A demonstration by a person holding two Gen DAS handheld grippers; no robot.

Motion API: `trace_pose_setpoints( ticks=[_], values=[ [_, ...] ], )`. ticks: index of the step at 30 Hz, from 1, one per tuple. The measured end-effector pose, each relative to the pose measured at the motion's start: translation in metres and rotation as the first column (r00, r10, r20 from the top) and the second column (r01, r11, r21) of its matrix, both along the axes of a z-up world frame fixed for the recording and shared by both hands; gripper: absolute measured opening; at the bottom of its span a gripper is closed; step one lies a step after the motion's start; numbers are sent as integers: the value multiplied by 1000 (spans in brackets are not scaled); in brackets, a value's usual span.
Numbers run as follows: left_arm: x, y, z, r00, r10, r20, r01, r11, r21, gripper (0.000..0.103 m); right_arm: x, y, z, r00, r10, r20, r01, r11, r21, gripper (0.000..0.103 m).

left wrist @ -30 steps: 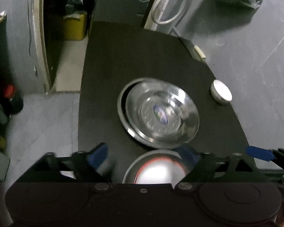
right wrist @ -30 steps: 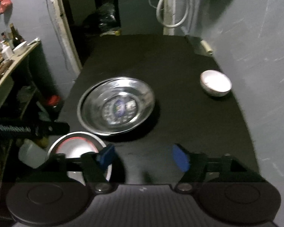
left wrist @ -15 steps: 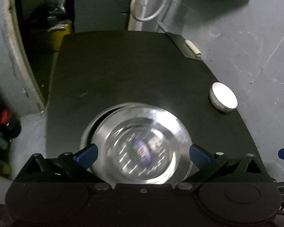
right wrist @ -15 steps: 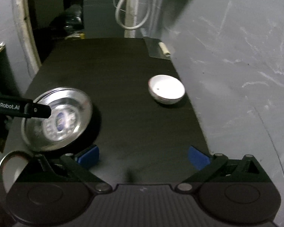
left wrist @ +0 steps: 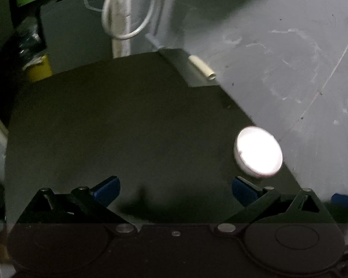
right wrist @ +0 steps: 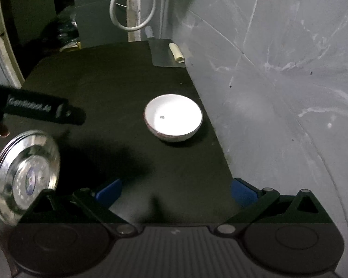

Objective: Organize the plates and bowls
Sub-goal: 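Move the left gripper to the second white bowl and grasp its rim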

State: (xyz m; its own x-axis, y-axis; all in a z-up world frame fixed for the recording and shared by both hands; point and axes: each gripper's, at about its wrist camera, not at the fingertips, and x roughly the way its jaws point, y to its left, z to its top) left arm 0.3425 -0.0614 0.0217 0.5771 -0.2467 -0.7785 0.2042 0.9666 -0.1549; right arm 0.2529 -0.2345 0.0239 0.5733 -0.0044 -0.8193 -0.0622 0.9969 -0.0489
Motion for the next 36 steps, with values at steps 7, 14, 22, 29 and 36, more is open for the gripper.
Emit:
trace_pose_setpoints(
  ticks=[7,14,22,29,36],
  values=[
    [37,-24,-9,996,-72,55,73,997,-17,102,24,-23,-19,996,-79,-37,83,987,140,103],
    [59,-45,-24,989,-142,45,143,990,-10,102,26,-47,-36,959,-282,-7,269,908,321,102],
    [77,-62,-45,980,-197,-1,197,980,-24,102,37,-60,-51,929,-369,31,333,867,370,81],
    [82,-65,-53,976,-215,-21,214,975,-54,82,46,-60,-58,932,-357,67,301,862,407,73],
    [81,-67,-56,962,-265,-69,258,962,-92,49,62,-59,-56,934,-336,119,258,868,424,69]
  ],
)
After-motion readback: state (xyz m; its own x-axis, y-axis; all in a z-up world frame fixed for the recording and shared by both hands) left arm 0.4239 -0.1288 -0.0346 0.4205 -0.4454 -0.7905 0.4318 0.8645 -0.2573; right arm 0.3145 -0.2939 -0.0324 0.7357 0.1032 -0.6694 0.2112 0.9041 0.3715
